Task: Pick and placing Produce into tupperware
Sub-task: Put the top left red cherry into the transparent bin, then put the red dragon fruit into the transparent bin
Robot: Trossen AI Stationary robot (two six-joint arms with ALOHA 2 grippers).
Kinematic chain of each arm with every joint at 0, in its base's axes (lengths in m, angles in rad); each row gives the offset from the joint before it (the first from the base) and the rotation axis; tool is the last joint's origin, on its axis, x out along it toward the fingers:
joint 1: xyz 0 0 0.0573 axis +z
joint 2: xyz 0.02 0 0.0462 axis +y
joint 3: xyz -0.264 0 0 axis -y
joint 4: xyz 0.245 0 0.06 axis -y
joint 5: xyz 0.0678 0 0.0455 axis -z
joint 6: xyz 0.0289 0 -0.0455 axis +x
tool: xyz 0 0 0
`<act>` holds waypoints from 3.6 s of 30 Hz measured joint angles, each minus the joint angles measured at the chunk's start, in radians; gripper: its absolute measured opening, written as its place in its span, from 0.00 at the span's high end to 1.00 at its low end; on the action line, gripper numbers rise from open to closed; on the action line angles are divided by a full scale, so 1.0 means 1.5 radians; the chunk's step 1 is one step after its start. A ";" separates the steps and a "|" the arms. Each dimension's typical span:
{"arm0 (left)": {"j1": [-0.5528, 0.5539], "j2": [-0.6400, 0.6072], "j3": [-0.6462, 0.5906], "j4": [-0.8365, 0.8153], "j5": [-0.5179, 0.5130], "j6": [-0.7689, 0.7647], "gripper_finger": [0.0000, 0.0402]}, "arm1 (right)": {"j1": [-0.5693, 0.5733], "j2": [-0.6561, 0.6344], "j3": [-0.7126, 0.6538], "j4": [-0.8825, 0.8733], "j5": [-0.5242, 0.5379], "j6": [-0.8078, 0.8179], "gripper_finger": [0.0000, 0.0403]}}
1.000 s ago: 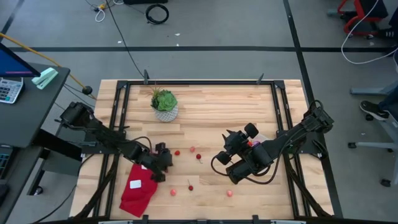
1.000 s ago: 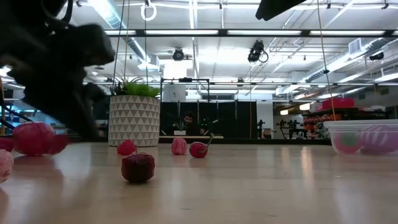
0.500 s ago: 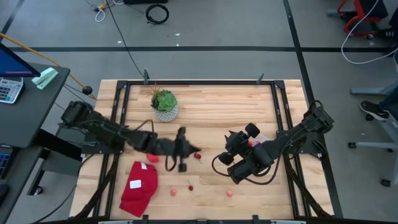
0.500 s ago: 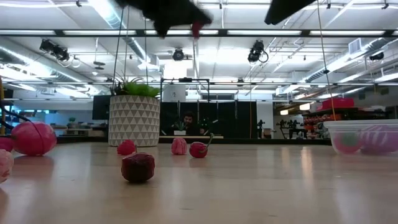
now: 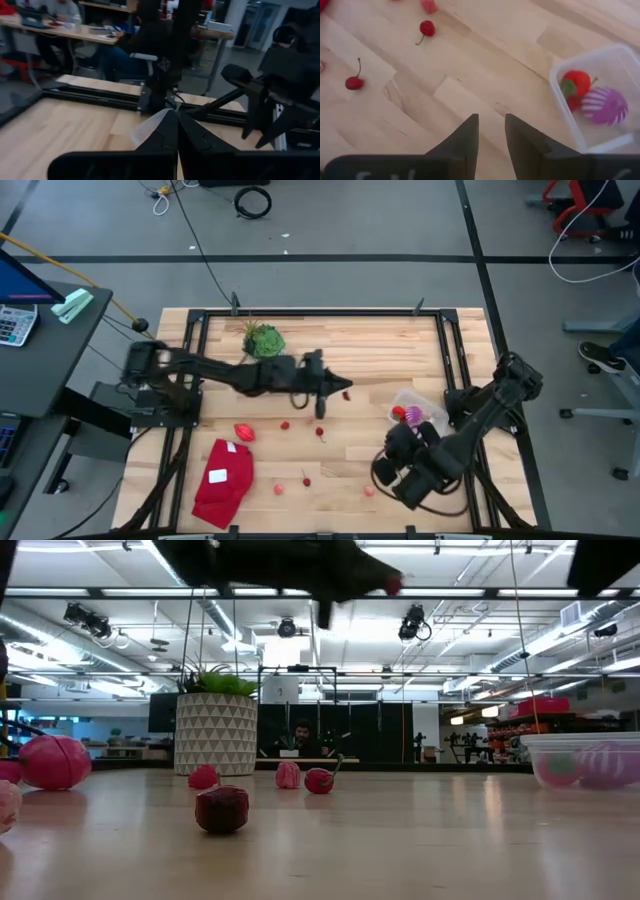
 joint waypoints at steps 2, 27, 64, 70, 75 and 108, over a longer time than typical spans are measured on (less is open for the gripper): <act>0.009 0.065 0.051 0.014 0.018 -0.003 1.00 | 0.013 0.000 -0.005 -0.008 0.005 0.039 0.76; 0.041 0.550 0.609 -0.181 0.173 0.025 1.00 | 0.119 0.003 -0.015 0.007 0.022 0.218 0.90; 0.053 0.327 0.608 -0.677 0.209 0.143 0.81 | 0.131 0.004 -0.015 0.058 0.023 0.182 0.92; 0.058 0.195 0.609 -0.987 0.202 0.183 0.87 | 0.131 0.004 -0.015 0.061 0.023 0.180 0.93; 0.047 0.115 0.609 -1.177 0.166 0.185 0.90 | 0.131 0.004 -0.015 0.067 0.023 0.180 0.93; -0.171 -0.709 -0.175 -1.107 -0.031 -0.177 0.97 | 0.112 0.004 -0.015 0.125 0.053 0.150 0.94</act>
